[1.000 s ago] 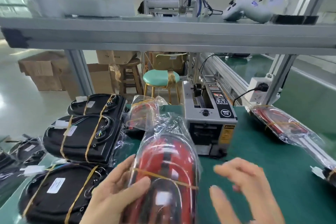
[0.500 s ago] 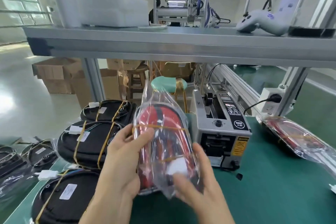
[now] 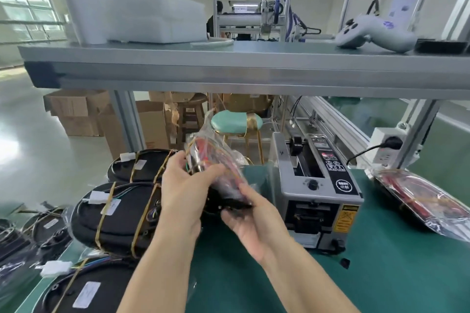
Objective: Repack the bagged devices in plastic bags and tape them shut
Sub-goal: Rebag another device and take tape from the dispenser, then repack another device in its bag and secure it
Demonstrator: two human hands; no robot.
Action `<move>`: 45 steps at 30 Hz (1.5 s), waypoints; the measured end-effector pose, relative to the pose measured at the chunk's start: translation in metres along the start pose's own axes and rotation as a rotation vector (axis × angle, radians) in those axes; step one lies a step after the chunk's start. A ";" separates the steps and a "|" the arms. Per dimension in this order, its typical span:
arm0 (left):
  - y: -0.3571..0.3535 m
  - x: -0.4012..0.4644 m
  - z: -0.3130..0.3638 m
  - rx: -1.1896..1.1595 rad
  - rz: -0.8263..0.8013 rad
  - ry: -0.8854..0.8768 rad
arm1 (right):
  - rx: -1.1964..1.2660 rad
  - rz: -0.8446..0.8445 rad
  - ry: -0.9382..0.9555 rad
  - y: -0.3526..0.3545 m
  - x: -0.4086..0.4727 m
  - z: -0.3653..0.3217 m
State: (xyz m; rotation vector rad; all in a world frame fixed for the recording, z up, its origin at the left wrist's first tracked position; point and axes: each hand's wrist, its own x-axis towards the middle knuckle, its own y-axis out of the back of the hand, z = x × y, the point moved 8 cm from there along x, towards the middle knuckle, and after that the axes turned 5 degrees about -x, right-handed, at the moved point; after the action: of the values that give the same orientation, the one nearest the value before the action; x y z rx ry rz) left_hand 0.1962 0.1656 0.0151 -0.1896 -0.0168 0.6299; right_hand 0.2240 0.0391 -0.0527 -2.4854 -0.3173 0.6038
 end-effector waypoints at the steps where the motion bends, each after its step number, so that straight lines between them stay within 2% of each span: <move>1: 0.002 0.002 0.008 0.103 0.081 -0.086 | -0.159 -0.001 -0.022 -0.001 0.004 0.002; 3: 0.000 0.004 0.029 0.334 0.216 -0.282 | -0.497 0.015 0.048 -0.005 0.010 -0.004; 4: -0.008 0.002 0.038 0.441 0.237 -0.391 | -0.571 0.014 0.144 -0.009 0.010 -0.013; 6: -0.029 -0.006 0.048 0.618 0.243 -0.587 | -0.484 -0.091 0.241 -0.025 0.007 -0.029; 9: -0.060 -0.012 0.044 0.819 0.204 -0.774 | -0.265 -0.184 0.153 -0.036 0.011 -0.041; 11: -0.073 -0.008 0.037 0.939 0.170 -0.818 | -0.210 -0.186 0.112 -0.036 0.019 -0.046; 16: -0.084 0.010 0.016 1.098 0.066 -0.774 | -0.071 -0.169 -0.002 -0.031 0.036 -0.037; 19: -0.086 0.017 -0.002 1.129 -0.071 -0.725 | 0.003 -0.120 -0.037 -0.023 0.045 -0.028; 21: -0.086 0.019 -0.009 1.176 -0.170 -0.716 | -0.040 -0.086 -0.015 -0.018 0.051 -0.026; 26: -0.068 0.023 -0.026 1.379 -0.229 -0.625 | -0.497 0.191 0.111 0.004 0.059 -0.028; 28: -0.061 0.022 -0.031 1.398 -0.212 -0.621 | -0.688 0.227 0.180 0.002 0.056 -0.032; 31: -0.058 0.025 -0.031 1.385 -0.204 -0.594 | -1.108 0.270 0.321 -0.005 0.034 -0.038; 33: -0.059 0.030 -0.032 1.413 -0.229 -0.547 | -1.185 0.169 0.492 -0.008 -0.001 -0.038; 35: -0.060 0.034 -0.034 1.436 -0.250 -0.497 | -1.200 -0.010 0.558 -0.002 -0.045 -0.034; 36: -0.060 0.035 -0.034 1.443 -0.247 -0.486 | -1.246 -0.040 0.569 0.009 -0.064 -0.034; 39: -0.061 0.033 -0.034 1.479 -0.240 -0.482 | -1.279 0.111 0.611 0.068 -0.107 -0.066; 42: -0.063 0.024 -0.032 1.491 -0.200 -0.501 | -1.164 0.419 0.687 0.144 -0.134 -0.124; 45: -0.075 -0.002 -0.020 1.338 -0.104 -0.628 | -1.307 0.736 0.678 0.217 -0.126 -0.178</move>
State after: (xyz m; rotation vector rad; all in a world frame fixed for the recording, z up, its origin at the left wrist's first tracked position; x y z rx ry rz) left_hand 0.2398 0.1022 0.0095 1.2966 -0.2016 0.4669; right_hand 0.2206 -0.2641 0.0004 -3.8398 0.7533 -0.4454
